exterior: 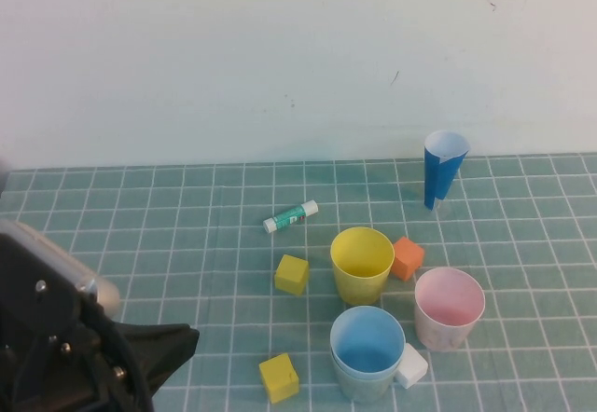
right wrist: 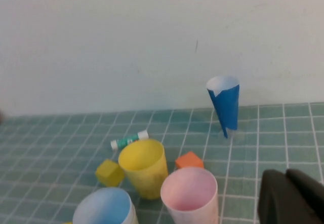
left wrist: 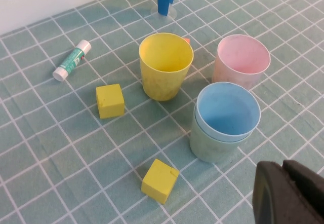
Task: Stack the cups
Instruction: Pick up the yellow cup
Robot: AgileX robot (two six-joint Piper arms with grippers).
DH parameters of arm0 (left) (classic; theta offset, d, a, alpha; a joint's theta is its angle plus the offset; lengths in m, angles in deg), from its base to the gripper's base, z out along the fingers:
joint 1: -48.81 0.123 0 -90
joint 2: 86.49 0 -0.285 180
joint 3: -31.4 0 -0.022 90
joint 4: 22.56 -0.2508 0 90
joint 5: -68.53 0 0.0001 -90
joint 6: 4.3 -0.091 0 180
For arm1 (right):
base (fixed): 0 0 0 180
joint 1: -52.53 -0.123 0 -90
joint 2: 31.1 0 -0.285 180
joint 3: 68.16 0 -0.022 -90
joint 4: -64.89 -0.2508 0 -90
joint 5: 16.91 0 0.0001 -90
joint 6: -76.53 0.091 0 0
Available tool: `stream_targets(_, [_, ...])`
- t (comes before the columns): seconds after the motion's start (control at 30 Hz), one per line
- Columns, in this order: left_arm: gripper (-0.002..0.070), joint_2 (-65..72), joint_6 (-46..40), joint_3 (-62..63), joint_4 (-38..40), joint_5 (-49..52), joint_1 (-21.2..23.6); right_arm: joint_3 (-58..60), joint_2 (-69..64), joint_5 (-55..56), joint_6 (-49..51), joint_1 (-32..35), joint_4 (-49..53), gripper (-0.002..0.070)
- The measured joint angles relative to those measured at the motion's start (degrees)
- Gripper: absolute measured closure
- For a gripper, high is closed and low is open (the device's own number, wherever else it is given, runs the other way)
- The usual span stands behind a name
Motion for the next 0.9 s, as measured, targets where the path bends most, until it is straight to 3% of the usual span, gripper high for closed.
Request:
stream_targets(0.27, [0.0676, 0.0, 0.02, 0.0, 0.0, 0.8, 0.0, -19.87, -23.2, -17.25, -14.54, 0.0, 5.03, 0.0679])
stream_targets(0.67, [0.0676, 0.0, 0.02, 0.0, 0.0, 3.22, 0.0, -47.84, -54.5, -36.14, -20.54, -0.22, 9.87, 0.0679])
stream_targets(0.9, [0.0676, 0.0, 0.02, 0.0, 0.0, 3.87, 0.0, -59.01, -69.96, -40.1, -21.03, -7.73, 11.39, 0.0679])
